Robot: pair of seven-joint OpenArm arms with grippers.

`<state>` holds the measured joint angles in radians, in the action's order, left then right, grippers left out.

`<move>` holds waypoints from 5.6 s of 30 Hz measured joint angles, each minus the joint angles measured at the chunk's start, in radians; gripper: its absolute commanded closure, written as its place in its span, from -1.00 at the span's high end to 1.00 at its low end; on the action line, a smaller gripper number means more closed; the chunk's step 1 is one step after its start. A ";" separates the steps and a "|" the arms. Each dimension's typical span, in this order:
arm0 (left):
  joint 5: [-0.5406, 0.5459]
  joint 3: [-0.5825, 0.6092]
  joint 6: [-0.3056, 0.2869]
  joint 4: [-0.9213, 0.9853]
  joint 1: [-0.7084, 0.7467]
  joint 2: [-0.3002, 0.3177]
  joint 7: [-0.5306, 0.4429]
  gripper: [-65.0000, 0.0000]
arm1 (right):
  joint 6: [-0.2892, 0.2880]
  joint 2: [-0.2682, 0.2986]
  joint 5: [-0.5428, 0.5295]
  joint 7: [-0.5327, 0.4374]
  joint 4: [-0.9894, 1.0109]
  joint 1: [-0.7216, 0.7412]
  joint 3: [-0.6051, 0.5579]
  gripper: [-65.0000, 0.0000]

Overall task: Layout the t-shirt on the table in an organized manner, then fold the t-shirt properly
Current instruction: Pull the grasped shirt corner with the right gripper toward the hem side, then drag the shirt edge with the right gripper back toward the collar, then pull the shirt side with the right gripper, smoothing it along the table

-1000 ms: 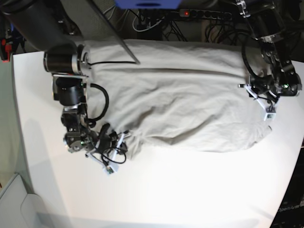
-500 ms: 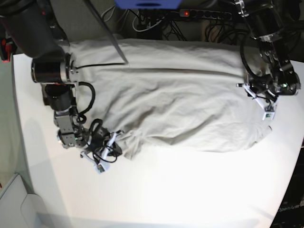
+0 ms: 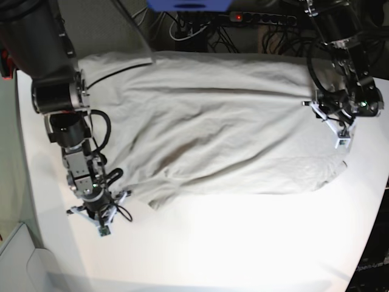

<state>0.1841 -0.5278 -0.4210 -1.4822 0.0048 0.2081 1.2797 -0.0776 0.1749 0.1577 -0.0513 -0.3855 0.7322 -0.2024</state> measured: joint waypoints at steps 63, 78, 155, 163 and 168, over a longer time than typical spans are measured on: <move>0.014 -0.001 -0.002 -0.016 0.028 0.003 -0.014 -0.36 | -0.115 -0.055 0.002 -0.018 0.002 0.069 -0.204 -1.00; 0.014 -0.001 -0.002 -0.016 0.026 0.004 -0.008 -0.36 | -0.438 0.100 0.002 0.313 -0.366 -0.109 -0.050 -1.00; 0.019 -0.006 0.006 0.309 -0.218 0.013 -0.162 -1.00 | -0.625 0.008 -0.017 0.568 -0.337 -0.149 0.222 -1.00; 0.033 -0.005 0.005 0.304 -0.198 0.016 -0.181 -1.00 | -0.630 0.062 -0.023 0.289 -0.170 -0.109 0.160 -1.00; 0.036 -0.006 0.005 0.303 -0.196 0.016 -0.182 -1.00 | -0.455 0.065 0.015 0.204 -0.146 -0.092 0.143 -1.00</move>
<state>0.2203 -0.5343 -0.4160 -1.1790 -0.1917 0.2241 1.0981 -0.5331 0.2401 0.1730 0.1532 -0.5312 0.6403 -0.0593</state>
